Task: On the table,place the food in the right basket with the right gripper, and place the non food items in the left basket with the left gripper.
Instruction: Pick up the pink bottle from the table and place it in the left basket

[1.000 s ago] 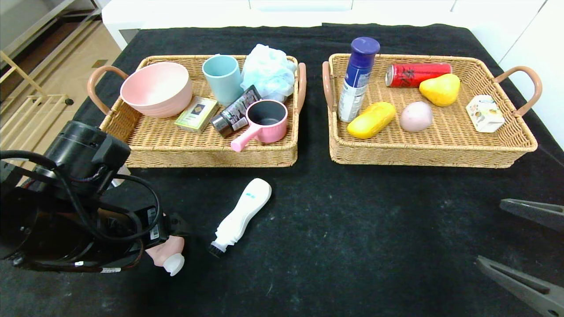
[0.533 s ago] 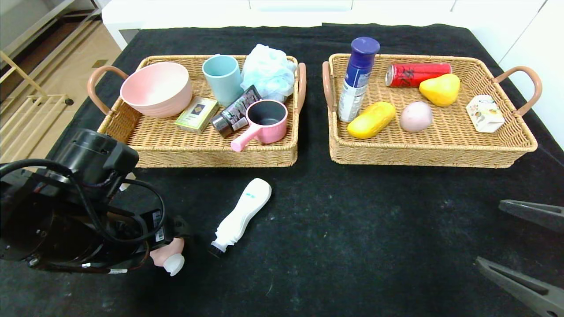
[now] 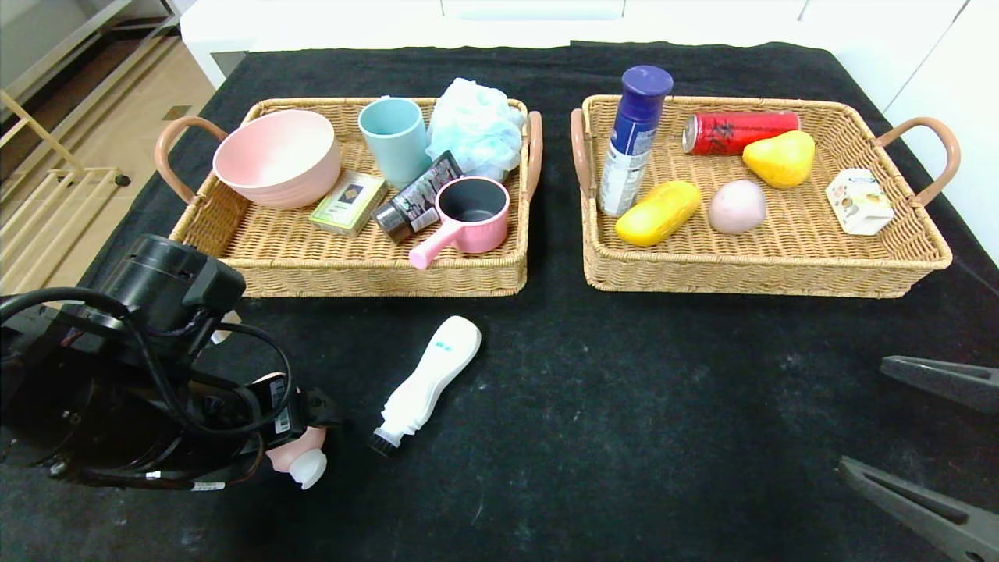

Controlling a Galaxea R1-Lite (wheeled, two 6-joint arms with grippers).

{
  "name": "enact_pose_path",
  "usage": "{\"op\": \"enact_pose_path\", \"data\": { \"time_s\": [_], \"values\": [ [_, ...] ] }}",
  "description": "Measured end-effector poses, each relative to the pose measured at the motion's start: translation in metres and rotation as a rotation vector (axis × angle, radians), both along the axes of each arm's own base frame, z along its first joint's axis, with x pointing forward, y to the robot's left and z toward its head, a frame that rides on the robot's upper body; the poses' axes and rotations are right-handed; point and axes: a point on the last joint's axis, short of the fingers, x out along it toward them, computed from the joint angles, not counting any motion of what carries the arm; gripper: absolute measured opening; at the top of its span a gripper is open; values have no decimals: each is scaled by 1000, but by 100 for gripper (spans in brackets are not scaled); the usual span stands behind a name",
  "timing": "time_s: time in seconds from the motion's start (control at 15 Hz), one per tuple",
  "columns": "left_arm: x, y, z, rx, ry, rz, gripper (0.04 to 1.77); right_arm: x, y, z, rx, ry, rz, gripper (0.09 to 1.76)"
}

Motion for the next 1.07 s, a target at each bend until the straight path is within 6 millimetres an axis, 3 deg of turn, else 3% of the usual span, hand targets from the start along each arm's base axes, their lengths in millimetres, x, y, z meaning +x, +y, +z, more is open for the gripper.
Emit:
{"op": "enact_pose_path", "data": {
  "time_s": [0.2, 0.33, 0.53, 1.07],
  "values": [
    [0, 0, 0, 0, 0, 0, 113, 1, 0, -1, -1, 5, 0, 171],
    [0, 0, 0, 1, 2, 0, 94, 1, 0, -1, -2, 7, 0, 171],
    [0, 0, -1, 2, 2, -1, 86, 1, 0, -2, -2, 8, 0, 171],
    [-1, -2, -2, 9, 5, -4, 86, 1, 0, -3, -4, 11, 0, 171]
  ]
}}
